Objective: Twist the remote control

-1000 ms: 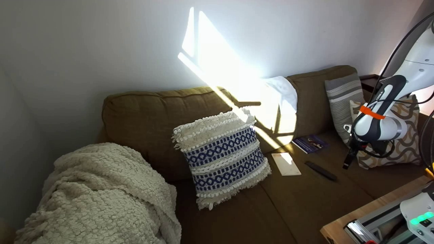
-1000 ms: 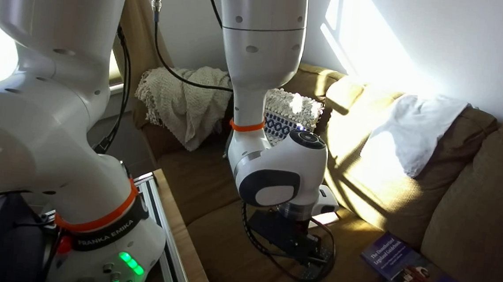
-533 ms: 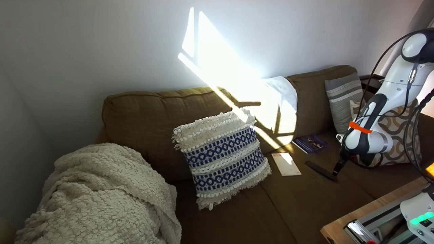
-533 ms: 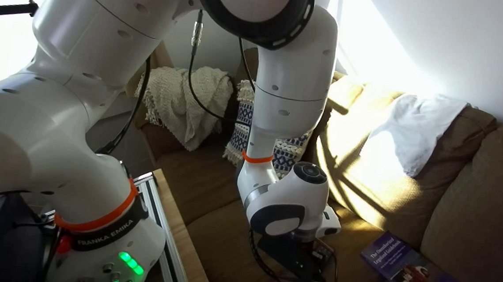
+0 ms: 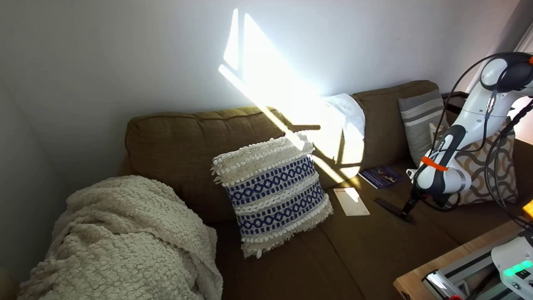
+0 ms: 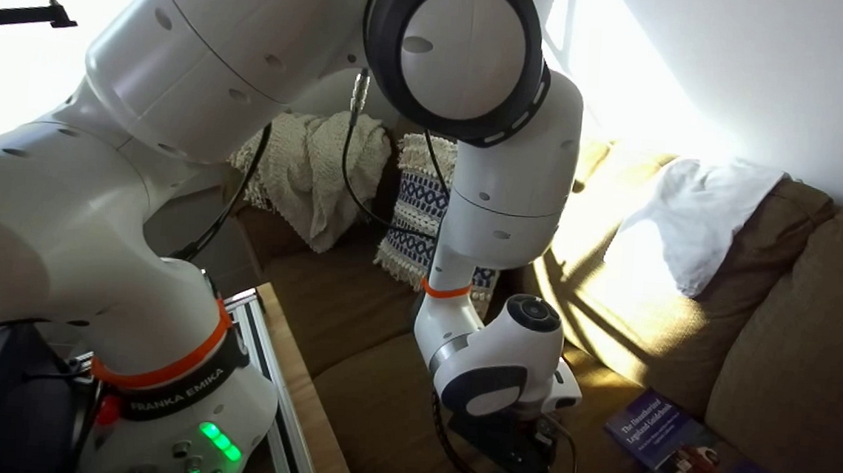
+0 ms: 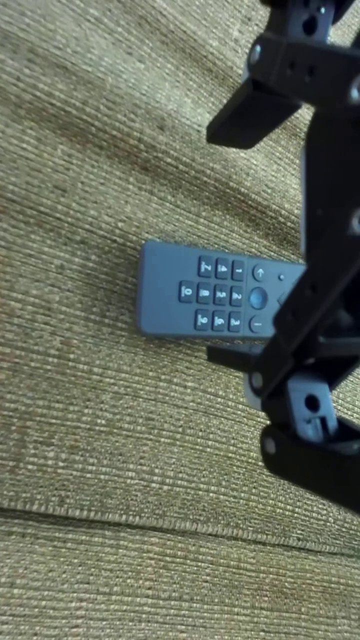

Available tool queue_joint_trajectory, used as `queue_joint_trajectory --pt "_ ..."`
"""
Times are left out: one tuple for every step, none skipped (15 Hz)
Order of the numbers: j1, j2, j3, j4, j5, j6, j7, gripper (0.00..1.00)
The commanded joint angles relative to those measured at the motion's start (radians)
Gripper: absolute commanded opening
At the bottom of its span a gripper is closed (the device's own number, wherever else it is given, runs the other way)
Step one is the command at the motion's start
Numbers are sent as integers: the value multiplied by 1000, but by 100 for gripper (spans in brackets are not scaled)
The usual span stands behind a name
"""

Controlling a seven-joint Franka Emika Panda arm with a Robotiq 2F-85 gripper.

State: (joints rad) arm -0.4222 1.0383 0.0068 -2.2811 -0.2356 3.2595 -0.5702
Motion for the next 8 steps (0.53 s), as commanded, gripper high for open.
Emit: queue_joint_trajectory --pt "0 -1 -7 4 -50 -3 46 100" --pt "0 -1 -7 4 -51 -3 46 100" --pt "-37 14 17 22 -65 -21 34 100" --pt "-45 30 20 42 -74 -13 32 100" --pt "-58 44 30 58 -85 -3 29 100" --pt "-64 51 37 68 -93 0 29 100" --pt "-74 62 47 88 -100 -14 27 100" --pt "-78 73 52 107 -101 -25 32 100"
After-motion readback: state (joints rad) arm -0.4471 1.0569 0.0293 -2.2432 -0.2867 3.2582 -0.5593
